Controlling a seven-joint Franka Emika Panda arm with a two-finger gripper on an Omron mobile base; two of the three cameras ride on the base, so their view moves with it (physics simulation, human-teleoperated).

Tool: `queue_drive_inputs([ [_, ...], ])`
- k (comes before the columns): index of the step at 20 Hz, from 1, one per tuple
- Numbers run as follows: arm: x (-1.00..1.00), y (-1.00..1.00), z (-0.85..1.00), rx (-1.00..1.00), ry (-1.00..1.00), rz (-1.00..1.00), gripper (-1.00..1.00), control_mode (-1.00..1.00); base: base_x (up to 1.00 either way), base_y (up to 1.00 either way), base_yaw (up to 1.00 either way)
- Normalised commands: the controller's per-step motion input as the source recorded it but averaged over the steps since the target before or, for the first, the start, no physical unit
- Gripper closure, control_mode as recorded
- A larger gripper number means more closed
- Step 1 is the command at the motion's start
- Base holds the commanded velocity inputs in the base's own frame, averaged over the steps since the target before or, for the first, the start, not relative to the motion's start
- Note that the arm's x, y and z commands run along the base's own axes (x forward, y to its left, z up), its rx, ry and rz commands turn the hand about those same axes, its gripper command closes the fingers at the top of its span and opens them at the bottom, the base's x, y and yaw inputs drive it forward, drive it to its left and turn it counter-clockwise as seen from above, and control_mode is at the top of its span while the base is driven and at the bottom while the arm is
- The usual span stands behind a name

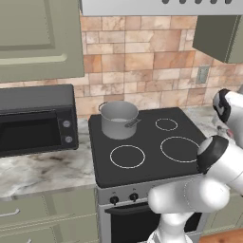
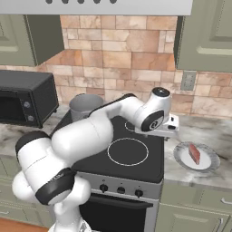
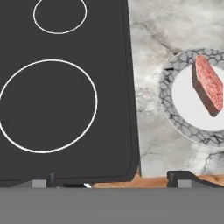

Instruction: Retrieve the frozen meat and place it in the pot on a burner. Then turn the burner on.

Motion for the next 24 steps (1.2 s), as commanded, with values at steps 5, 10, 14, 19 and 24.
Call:
queue_drive_inputs([
  [5, 0.09, -0.77, -0.26, 0.0, 0.0, 0.0, -1.0, -1.0, 0.0, 0.0, 0.0],
  [10, 0.1, -0.64, -0.31, -0.01, 0.0, -0.03, -1.0, -1.0, 0.0, 0.0, 0.0],
  [14, 0.25, -0.62, -0.15, 0.0, 0.07, -0.1, -1.0, -1.0, 0.0, 0.0, 0.0],
  [19, 0.37, -0.51, 0.0, 0.0, 0.09, -0.05, -1.0, -1.0, 0.0, 0.0, 0.0],
  [24, 0.24, -0.52, 0.0, 0.0, 0.01, 0.0, -1.0, -1.0, 0.0, 0.0, 0.0],
])
